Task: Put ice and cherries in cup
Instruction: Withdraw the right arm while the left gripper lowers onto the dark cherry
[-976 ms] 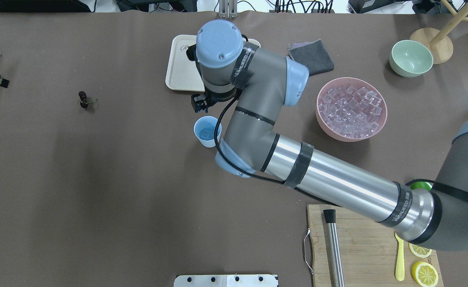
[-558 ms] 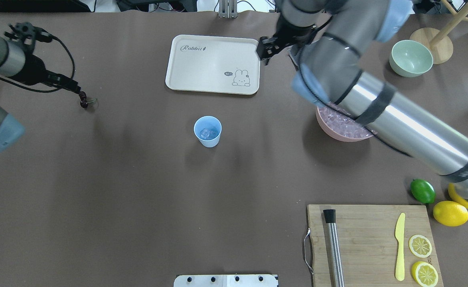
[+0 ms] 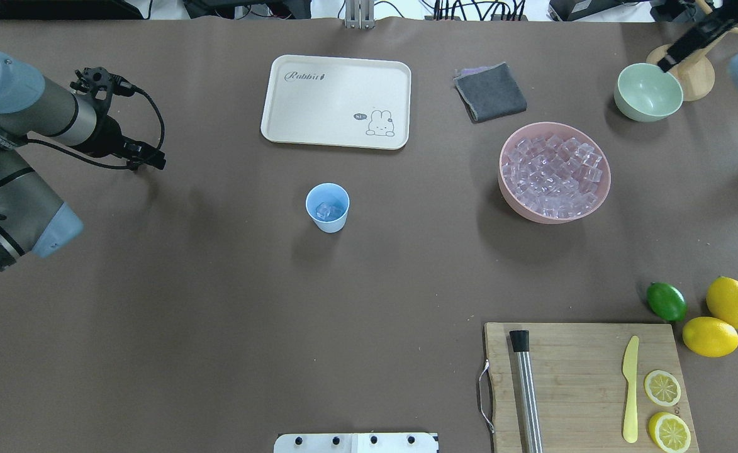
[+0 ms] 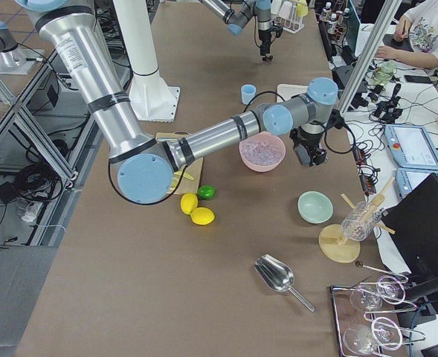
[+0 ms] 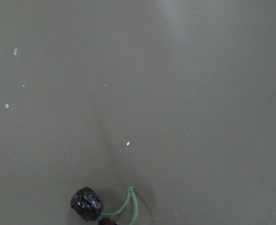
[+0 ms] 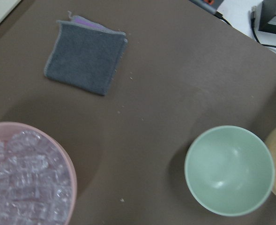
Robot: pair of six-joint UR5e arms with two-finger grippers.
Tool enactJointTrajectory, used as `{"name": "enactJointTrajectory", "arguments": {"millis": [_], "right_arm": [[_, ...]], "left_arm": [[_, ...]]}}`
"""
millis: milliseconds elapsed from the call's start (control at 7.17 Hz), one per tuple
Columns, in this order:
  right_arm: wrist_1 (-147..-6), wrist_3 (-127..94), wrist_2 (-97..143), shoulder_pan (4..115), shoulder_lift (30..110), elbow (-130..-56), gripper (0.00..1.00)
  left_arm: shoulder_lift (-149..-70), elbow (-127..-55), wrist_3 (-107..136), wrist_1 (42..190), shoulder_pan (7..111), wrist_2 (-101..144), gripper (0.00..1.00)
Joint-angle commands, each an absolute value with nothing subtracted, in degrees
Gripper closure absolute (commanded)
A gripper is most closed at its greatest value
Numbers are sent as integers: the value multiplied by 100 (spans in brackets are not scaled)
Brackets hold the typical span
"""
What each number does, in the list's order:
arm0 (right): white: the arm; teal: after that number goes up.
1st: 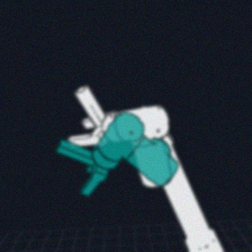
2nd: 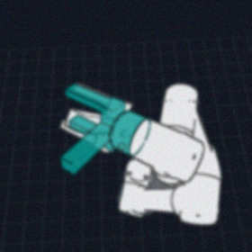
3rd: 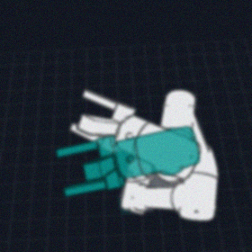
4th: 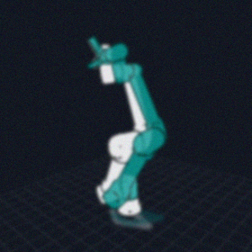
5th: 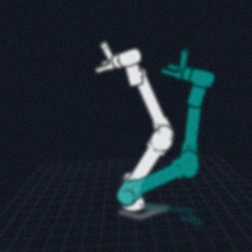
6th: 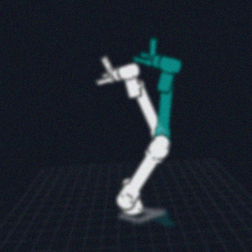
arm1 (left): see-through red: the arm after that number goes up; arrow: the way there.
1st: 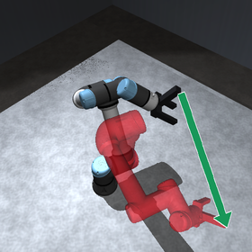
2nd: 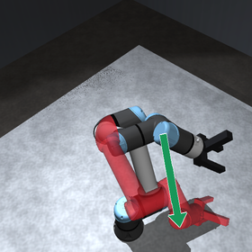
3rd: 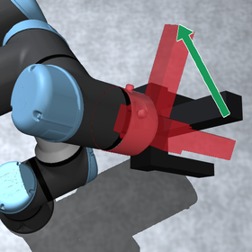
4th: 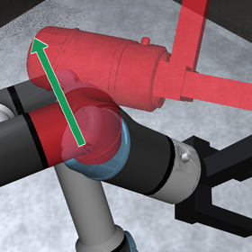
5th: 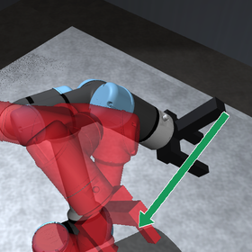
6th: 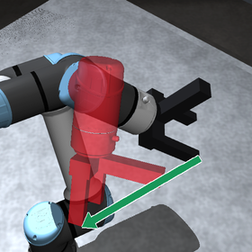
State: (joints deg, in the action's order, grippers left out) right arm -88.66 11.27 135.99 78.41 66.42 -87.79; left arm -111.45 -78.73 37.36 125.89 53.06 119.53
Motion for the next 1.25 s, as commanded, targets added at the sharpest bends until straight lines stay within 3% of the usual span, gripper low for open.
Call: {"name": "enactJointTrajectory", "arguments": {"millis": [0,418,1116], "right_arm": [[-8825,2141,13772,8332,7467,-8938,9],[-8824,2452,13703,8394,8084,-9062,2],[-8956,970,13053,8499,8174,-9036,2]], "left_arm": [[-11171,-7666,3700,12525,5396,11936,3],[-11092,-7489,3762,12499,5414,11786,3],[-11092,-7427,3779,12498,5423,11568,7]]}}
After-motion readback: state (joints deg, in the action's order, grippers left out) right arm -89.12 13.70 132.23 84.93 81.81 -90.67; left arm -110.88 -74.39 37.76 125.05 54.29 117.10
